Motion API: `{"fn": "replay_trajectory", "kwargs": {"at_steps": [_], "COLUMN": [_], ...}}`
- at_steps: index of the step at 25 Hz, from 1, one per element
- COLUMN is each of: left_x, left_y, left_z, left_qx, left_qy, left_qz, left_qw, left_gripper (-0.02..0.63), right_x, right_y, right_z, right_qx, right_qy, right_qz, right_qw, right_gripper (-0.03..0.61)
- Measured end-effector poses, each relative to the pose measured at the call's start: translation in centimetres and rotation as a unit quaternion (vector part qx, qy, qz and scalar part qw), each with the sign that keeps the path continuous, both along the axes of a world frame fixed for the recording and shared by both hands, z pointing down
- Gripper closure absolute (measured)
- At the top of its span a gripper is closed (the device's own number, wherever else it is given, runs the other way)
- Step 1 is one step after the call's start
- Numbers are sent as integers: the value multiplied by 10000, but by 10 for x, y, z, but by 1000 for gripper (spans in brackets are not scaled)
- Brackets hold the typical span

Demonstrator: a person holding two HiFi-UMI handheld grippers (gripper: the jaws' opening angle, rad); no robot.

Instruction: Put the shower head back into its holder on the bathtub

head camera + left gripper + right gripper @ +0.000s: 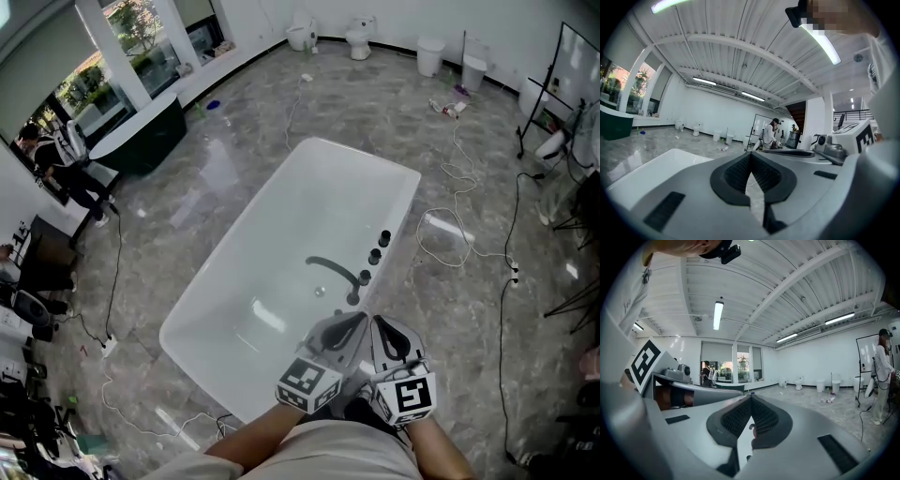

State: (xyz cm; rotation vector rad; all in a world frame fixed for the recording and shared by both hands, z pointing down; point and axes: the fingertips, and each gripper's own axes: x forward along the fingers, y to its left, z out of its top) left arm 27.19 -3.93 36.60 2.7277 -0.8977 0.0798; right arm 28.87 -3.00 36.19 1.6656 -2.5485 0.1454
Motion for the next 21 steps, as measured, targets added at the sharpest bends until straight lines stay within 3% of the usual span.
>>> {"fn": "replay_trajectory", "kwargs": {"at_steps": [21], "left_x": [-3], "left_y": [-4], "left_z": [1], "left_qx": [-36], "left_qy": [-1], "left_qz": [-154], "left_qw": [9999], "left_gripper": [609], "right_x": [-6], "right_y": [-6], "right_z": [-1], "right_qx": [-8], "right_qy": [46], "right_qz": [-185], "right_qw": [9998], "right_gripper": [566]}}
